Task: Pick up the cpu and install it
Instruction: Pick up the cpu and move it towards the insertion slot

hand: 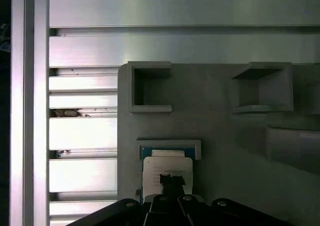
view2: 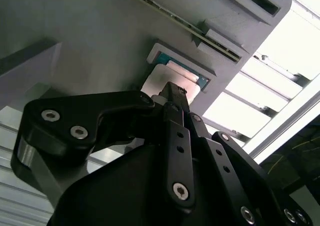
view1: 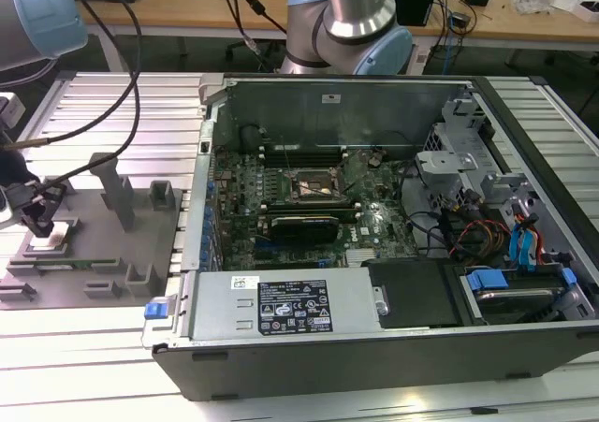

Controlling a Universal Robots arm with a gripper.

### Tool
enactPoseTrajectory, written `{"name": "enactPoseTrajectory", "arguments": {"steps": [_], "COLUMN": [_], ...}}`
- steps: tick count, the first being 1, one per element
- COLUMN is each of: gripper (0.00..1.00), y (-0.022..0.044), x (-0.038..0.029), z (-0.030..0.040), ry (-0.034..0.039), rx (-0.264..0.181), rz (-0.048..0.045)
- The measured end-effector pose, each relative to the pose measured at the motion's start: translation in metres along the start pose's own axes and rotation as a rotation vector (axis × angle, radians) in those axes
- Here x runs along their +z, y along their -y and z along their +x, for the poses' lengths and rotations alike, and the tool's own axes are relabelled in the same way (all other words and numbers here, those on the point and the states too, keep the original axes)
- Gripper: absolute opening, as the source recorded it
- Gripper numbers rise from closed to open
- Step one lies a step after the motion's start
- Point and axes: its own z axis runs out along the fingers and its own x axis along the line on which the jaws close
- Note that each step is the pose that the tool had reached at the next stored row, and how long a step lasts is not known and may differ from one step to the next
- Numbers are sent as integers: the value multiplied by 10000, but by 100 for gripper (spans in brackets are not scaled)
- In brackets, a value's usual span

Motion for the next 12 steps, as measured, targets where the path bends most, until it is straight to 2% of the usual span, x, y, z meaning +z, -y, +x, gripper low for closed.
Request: {"name": "enactPoseTrajectory", "arguments": {"steps": [4,5,6,8,9,12], "gripper": [11,16,16,29,29,48], "y": [0,0,0,0,0,0], "x": [1,1,1,1,1,1], "z": [0,0,0,0,0,0], "ry": [1,1,1,1,1,1], "rx": [-4,-4,-5,-7,-7,-10], "rz": [0,-1,-1,-1,-1,-1]}}
